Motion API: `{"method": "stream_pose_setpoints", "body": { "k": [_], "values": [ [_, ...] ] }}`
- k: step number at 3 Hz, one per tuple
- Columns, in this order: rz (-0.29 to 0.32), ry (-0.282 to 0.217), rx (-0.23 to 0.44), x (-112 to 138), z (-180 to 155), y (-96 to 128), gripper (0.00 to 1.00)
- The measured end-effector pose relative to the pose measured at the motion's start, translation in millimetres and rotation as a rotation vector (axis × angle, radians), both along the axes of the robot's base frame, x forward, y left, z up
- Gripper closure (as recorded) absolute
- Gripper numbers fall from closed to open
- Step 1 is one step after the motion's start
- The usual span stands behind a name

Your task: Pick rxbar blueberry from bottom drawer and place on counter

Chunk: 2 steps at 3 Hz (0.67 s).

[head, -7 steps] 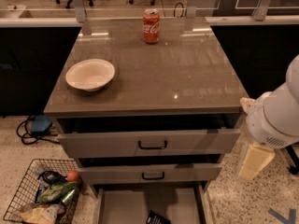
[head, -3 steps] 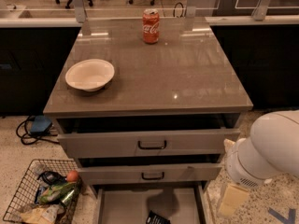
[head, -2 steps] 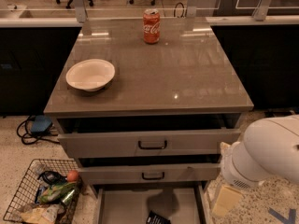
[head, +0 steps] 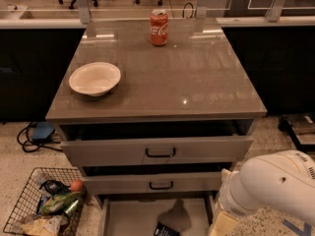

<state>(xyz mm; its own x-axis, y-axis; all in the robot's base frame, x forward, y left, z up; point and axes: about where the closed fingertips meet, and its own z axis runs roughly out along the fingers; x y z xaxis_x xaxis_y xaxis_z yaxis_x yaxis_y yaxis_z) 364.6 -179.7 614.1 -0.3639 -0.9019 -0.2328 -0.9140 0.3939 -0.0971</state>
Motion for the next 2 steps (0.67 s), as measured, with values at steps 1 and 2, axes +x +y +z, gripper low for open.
{"method": "stream_pose_setpoints", "body": {
  "k": [1,2],
  "values": [
    [-0.010,0.010,0.015,-7,-41,13,0.00],
    [-0.010,0.033,0.079,-11,-92,41,0.00]
  ]
}}
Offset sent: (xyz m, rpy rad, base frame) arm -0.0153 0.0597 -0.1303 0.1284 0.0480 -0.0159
